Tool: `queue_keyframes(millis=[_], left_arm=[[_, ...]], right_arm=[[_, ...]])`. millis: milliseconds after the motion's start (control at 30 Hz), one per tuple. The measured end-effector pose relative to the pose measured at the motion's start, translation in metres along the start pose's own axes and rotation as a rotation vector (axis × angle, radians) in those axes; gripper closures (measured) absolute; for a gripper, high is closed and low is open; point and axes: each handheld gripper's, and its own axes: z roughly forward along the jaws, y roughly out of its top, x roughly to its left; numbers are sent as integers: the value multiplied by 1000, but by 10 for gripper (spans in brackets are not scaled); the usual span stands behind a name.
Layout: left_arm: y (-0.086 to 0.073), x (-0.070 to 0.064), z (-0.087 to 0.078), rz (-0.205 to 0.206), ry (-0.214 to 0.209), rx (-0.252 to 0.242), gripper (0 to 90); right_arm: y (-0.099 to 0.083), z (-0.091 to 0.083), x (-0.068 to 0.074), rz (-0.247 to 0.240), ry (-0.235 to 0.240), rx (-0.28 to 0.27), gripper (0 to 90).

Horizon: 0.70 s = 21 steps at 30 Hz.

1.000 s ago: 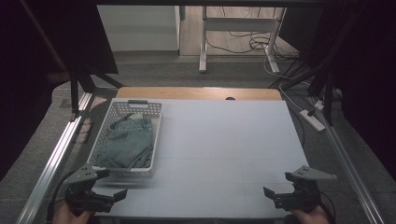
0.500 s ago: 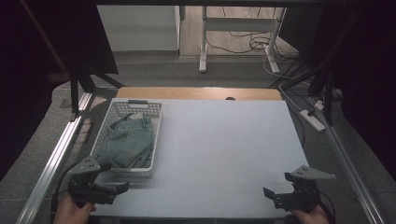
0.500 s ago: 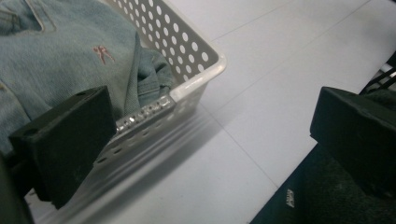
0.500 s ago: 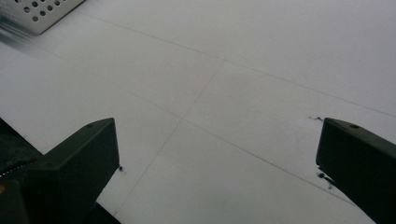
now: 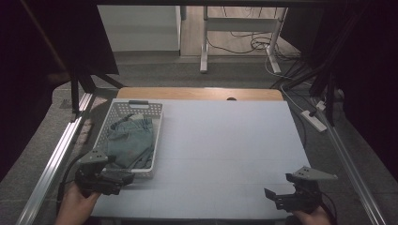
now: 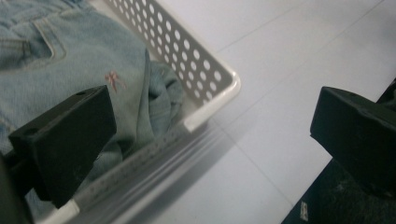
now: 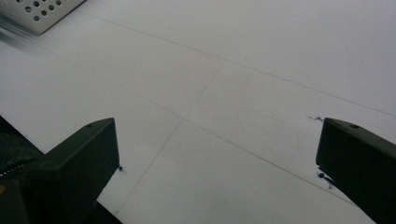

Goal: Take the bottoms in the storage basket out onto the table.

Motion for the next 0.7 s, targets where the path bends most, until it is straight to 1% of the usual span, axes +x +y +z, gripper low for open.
queue_keyframes(millis=[133,233,333,467,633,700], left_arm=[[8,5,3,-26,-5,-6,0],[13,8,6,-36,-8,-8,0],[18,11,8,-35,-3,-7,0],[23,16,13,-41,-15,3,10],[31,19,16,-33,-17,2,10],[34,20,17,-29,-10,4,7]], right_arm=[[0,0,0,1,1,3,0],[0,0,0,-1,3,4,0],[0,0,0,-4,3,7,0],[0,1,1,-9,3,10,0],[0,1,1,-8,2,12,0],[0,1,1,-7,2,11,0]])
